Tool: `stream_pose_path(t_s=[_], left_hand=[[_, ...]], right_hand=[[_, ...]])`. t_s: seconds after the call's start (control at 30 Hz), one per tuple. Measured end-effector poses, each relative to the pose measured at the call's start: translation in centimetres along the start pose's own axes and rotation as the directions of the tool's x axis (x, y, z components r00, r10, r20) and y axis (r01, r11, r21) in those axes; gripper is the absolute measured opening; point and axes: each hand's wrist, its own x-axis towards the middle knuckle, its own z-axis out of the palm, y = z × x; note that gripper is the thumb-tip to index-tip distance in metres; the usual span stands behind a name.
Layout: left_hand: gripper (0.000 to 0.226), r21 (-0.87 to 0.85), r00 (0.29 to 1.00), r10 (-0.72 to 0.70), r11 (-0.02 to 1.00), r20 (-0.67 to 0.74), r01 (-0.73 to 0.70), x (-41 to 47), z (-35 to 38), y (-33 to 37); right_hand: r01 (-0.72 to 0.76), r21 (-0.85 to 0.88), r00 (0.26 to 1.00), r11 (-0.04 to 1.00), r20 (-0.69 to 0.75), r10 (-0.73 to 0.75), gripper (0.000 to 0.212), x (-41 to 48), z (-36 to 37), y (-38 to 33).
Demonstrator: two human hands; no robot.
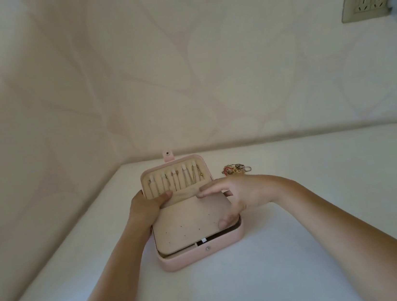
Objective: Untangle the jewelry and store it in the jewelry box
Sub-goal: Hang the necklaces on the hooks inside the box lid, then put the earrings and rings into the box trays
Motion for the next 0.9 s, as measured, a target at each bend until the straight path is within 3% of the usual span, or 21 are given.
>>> stream_pose_path(t_s=[0.17, 0.33, 0.4, 0.43, 0.5, 0.57, 0.67, 0.73, 0.8, 0.9], left_hand=[[0.029, -0.038, 0.999, -0.050, 0.998, 0.001, 0.050, -0.6, 0.1, 0.4], [0.035, -0.124, 0.996, -0.088, 0.988, 0.017, 0.089, -1.7, -0.1, 1.6], [0.043, -0.299, 0.991, -0.116, 0.945, 0.068, 0.132, -1.7, -0.4, 1.8], [0.049, -0.398, 0.986, -0.122, 0.904, 0.115, 0.159, -1.8, -0.5, 1.9], [0.061, -0.475, 0.974, -0.113, 0.858, 0.196, 0.195, -1.9, -0.5, 2.1], [0.074, -0.432, 0.967, -0.076, 0.884, 0.245, 0.179, -1.7, 0.0, 1.9], [0.087, -0.309, 0.933, -0.002, 0.943, 0.361, 0.122, -2.0, 0.6, 1.7], [0.075, -0.256, 0.913, 0.026, 0.963, 0.407, 0.087, -2.3, 0.8, 1.5], [0.045, -0.223, 0.920, 0.027, 0.972, 0.391, 0.066, -2.4, 1.1, 1.2], [0.028, -0.174, 0.961, 0.014, 0.984, 0.274, 0.035, -2.2, 1.0, 1.1]], right_hand=[[0.001, -0.177, 0.997, 0.984, 0.072, 0.012, 0.089, -0.3, 0.2, -0.6], [0.030, -0.194, 0.999, 0.980, -0.005, -0.032, 0.068, -0.7, 0.7, -1.4], [0.060, -0.054, 0.989, 0.997, -0.132, -0.067, 0.047, -0.5, 0.4, -1.5], [0.085, 0.029, 0.969, 0.996, -0.235, -0.076, 0.054, -0.2, 0.1, -1.2], [0.112, 0.188, 0.900, 0.976, -0.435, -0.020, 0.085, 0.3, -0.4, -0.3], [0.108, 0.263, 0.821, 0.959, -0.567, 0.063, 0.080, 0.8, -0.5, 0.5], [-0.002, 0.140, 0.716, 0.990, -0.691, 0.099, 0.061, 1.4, -0.3, 1.7], [-0.127, 0.064, 0.667, 0.990, -0.733, 0.132, 0.057, 1.9, -0.2, 2.3], [-0.232, 0.017, 0.636, 0.973, -0.754, 0.164, 0.051, 2.6, 0.0, 2.9], [-0.206, 0.071, 0.598, 0.976, -0.780, 0.183, 0.035, 3.1, 0.2, 4.2]])
